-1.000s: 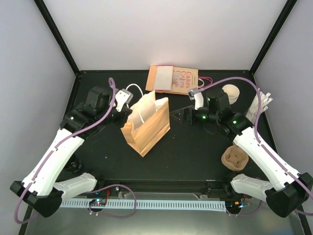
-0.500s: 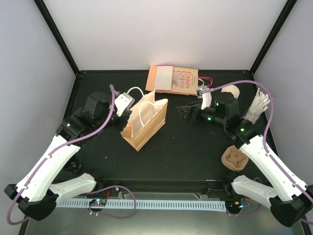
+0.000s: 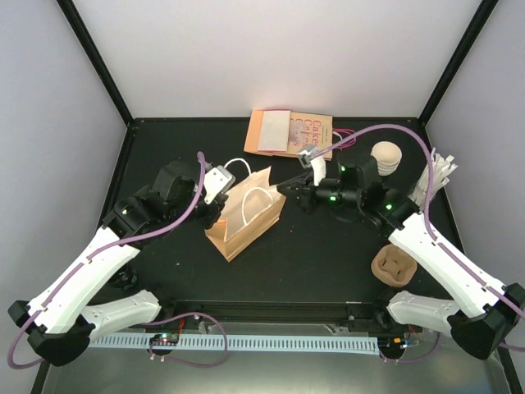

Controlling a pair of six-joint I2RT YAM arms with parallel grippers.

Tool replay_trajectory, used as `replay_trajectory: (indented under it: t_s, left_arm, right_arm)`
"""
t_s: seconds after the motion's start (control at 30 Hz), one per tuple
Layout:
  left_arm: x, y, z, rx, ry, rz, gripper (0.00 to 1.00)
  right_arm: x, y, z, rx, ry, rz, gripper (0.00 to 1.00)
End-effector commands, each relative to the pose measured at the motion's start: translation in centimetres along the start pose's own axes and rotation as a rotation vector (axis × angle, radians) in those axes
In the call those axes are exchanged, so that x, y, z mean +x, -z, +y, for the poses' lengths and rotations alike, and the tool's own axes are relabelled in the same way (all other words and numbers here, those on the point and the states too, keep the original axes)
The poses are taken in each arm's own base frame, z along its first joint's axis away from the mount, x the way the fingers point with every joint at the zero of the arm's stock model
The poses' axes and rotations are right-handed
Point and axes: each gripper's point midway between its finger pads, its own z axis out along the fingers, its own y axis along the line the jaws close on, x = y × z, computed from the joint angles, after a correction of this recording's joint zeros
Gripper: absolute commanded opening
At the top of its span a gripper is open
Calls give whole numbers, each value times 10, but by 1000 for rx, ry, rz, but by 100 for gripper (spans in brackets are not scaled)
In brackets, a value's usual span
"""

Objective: Pack the takeout coffee

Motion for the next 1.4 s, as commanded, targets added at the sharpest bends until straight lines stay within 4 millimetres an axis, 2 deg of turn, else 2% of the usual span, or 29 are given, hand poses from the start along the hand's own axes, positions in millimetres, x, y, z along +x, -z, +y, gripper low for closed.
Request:
replay_trajectory:
  t_s: [0.0,0.2,0.5,0.93,1.07,1.23,1.37]
  left_arm:
    - [-13,5,-1,-5,-24,-52,2]
    - [-16,5,1,-16,-25,-60,1]
    - [-19,6,8,-62,-33,-63,2]
    - [-34,19,30,-190,-32,-137,2]
    - [-35,23,30,-193,-36,-164,2]
    - [-29,18,26,-174,-30,-169,2]
    - [-19,9,25,-168,-23,-140,3]
  right_arm:
    - [9,-13,14,10,75,72,7]
    - [34,-28,13,36,87,167,3]
    - [68,-30,17,30,113,275,4]
    - [128,-35,-22,160,45,411,3]
    - [141,-37,-37,217,36,430,2]
    - [144,-47,-53,277,20,400,2]
    - [144,-55,-54,265,-10,371,1]
